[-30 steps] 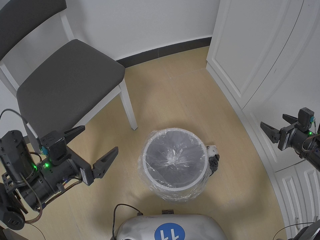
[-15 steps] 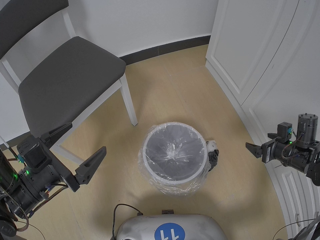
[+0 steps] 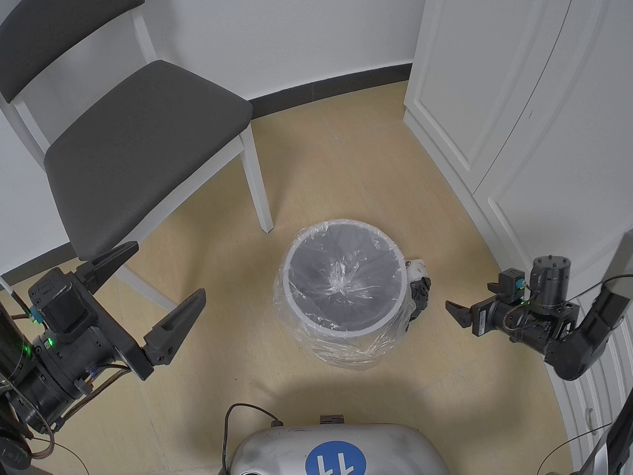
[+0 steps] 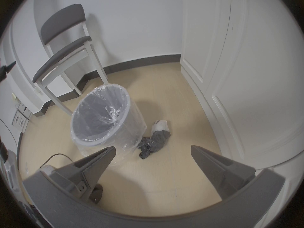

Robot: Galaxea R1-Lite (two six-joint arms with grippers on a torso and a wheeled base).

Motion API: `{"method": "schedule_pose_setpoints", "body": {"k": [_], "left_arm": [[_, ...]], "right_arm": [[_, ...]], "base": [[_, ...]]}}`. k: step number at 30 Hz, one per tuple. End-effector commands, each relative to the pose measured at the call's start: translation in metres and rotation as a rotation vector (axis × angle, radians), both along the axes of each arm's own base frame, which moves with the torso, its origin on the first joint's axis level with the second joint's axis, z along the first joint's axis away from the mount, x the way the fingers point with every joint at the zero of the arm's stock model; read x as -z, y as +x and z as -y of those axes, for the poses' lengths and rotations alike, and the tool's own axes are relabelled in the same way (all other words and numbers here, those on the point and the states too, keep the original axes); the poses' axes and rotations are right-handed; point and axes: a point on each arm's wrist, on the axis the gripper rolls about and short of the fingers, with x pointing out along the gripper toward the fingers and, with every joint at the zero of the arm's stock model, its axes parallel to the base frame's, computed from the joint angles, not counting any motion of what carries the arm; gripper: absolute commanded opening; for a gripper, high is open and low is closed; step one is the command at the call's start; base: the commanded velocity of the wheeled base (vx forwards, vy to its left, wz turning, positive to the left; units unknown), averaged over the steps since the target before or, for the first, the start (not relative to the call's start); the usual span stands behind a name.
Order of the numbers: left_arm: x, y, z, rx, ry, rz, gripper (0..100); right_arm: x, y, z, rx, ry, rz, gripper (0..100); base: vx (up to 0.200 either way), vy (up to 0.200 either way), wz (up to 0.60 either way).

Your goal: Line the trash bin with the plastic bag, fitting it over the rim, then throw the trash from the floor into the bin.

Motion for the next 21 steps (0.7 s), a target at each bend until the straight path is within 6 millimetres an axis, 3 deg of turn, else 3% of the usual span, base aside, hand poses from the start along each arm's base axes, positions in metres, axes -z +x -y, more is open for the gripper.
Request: {"method": "schedule_pose_setpoints", "body": {"k": [1, 8, 16, 21], "left_arm": [[0.002, 0.003, 0.001, -0.008, 0.012, -0.015, 100], [0.002, 0.008, 0.000, -0.042, 0.014, -0.020, 100], [0.004, 0.010, 0.000, -0.093, 0.020, -0.030, 100], [0.003, 0.010, -0.001, -0.099, 0.018, -0.026, 100]], "right_arm": [[0.092, 0.016, -0.018, -0.061, -0.047, -0.107, 100], [0.101, 0.049, -0.037, -0.142, -0.030, -0.075, 100], [0.104, 0.046, -0.046, -0.288, 0.007, -0.123, 100], [0.110, 0.051, -0.048, -0.336, -0.073, -0.088, 100]], "base": [[0.000, 0.000, 0.00], [0.000, 0.000, 0.00], [0.000, 0.000, 0.00], [0.000, 0.000, 0.00]]}}
